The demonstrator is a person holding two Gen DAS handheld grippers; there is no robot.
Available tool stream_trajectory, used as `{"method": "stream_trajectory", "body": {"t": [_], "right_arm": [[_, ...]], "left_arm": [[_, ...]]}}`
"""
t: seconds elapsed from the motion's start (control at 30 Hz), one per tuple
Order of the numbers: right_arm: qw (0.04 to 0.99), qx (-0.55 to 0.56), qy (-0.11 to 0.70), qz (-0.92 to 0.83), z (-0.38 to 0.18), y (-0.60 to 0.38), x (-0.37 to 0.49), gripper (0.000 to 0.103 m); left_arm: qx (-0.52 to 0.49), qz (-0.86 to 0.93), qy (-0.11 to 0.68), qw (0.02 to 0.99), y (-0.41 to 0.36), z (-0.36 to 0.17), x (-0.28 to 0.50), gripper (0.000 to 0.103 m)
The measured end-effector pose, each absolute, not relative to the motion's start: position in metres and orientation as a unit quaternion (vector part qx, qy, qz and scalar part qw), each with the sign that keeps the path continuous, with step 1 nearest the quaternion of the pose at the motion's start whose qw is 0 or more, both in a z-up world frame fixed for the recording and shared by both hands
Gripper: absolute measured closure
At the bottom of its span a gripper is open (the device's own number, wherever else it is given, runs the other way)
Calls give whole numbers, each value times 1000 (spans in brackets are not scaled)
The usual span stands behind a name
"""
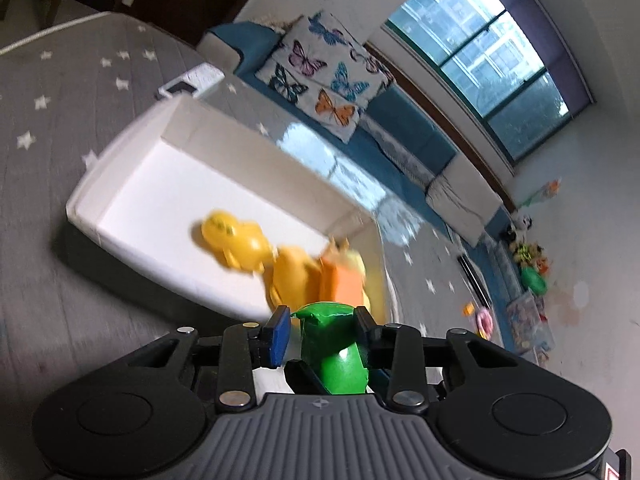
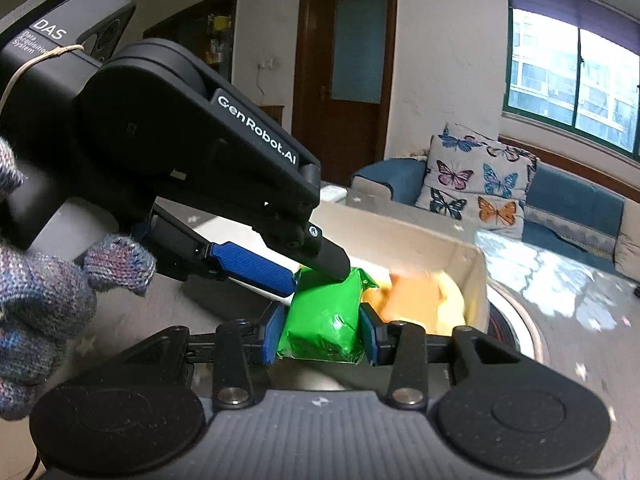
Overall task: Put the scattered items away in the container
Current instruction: 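Lower the green block into the box and open both grippers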
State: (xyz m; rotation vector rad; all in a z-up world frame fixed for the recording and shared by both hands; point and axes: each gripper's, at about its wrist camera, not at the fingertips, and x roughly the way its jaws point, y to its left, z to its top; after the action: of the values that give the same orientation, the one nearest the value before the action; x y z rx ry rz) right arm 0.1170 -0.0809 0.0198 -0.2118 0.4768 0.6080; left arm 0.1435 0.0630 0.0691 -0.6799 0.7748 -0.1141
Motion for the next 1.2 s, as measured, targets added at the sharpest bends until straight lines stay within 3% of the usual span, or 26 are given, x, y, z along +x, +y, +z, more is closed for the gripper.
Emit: {"method": "stream_trajectory", "body": {"t": [0.5,0.97,1.2], "right_arm": [[903,-100,277,313,-2,-43,196,64],[901,-88,295,305,-15,-47,204,61],[906,-85,281,304,-3,-58,193,52]], "left_arm": [[-347,-20,394,851,100,38,206,66],[-309,-15,403,861,93,28,209,68],[-269,-13,387,882,83,38,194,68]]}}
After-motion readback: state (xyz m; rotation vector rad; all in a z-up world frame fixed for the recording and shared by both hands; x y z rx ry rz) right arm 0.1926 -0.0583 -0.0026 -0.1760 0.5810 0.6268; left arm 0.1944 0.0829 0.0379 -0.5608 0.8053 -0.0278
